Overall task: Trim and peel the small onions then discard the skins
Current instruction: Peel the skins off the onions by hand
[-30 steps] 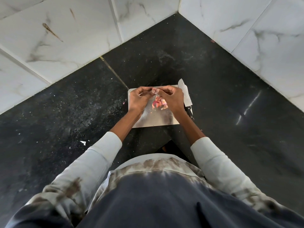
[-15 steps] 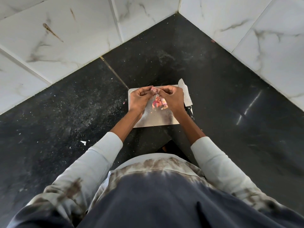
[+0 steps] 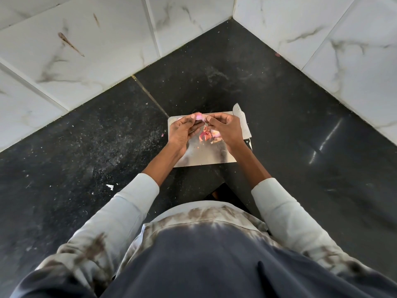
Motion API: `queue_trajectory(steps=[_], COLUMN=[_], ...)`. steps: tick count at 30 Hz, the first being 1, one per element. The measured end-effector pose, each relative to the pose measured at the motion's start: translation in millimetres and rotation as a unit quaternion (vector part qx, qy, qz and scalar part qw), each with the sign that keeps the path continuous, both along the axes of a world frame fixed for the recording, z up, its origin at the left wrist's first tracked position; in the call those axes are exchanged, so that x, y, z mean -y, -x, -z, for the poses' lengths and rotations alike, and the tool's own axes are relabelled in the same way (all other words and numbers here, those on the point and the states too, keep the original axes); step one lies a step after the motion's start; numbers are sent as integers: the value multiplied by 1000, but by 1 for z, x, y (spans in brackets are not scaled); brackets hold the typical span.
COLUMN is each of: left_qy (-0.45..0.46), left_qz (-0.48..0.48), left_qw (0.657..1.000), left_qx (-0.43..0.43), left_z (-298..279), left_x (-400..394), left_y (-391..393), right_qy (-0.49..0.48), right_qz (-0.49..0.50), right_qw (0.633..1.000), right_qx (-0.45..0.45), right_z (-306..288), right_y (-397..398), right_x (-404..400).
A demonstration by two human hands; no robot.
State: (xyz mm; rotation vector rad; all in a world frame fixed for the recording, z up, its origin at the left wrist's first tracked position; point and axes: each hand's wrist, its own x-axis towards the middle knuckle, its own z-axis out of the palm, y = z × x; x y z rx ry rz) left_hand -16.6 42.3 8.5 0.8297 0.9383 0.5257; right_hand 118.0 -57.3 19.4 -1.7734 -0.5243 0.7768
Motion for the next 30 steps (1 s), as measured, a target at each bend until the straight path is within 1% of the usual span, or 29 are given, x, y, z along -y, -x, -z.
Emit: queue_trajectory(steps=[8,12,17,20,25,30], left_qy=[36,68,122,134,140,168], left_qz=[14,4,-16,-25,-40,-51], left_qw=[999,998,992,991,989,984], left_qx=[-1,-4,-7,-7,-19,-7], left_z=[-2,-1,2,3,10,14], left_x=[-1,1,2,2,-1,-3], left_y=[0,-2,-2,-2,0,1], right_qy=[5,14,43,61,51,55], right_qz=[8,4,-19,-33,-42,-41], right_qw=[999,999,999,997,998,998], right_qx=[-41,-29,7,19,-1,-6], right_z=[3,2,4,4,4,4], right_y=[-1,-2,-3,-3,-2,-2], right_x=[6,7,8,10,17,16])
